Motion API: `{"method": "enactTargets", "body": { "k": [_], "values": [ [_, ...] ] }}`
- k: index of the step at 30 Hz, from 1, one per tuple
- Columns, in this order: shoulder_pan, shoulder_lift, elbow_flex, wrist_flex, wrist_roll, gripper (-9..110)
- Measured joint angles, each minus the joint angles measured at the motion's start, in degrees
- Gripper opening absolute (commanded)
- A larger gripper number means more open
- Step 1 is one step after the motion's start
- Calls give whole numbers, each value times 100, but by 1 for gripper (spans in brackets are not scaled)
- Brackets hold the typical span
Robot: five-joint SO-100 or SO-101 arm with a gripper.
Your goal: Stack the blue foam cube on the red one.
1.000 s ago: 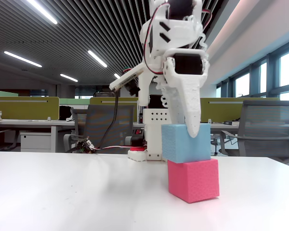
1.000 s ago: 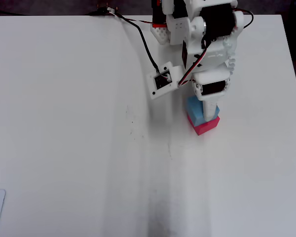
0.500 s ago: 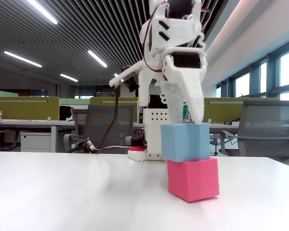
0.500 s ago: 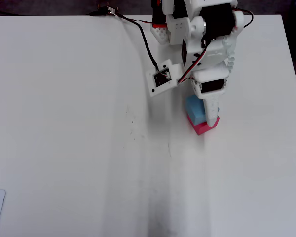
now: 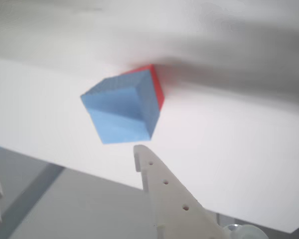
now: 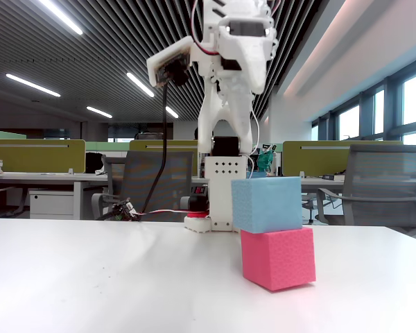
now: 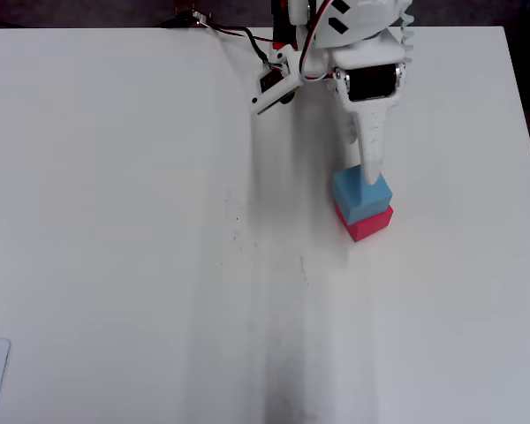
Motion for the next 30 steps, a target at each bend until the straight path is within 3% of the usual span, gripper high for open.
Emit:
{"method": "enactTargets", "body": {
  "k": [6, 16, 30],
  "values": [
    [501, 1608, 1081, -466, 18, 22],
    [976, 3762, 3788, -1564, 18, 20],
    [853, 5906, 5590, -1547, 18, 17]
  ]
}}
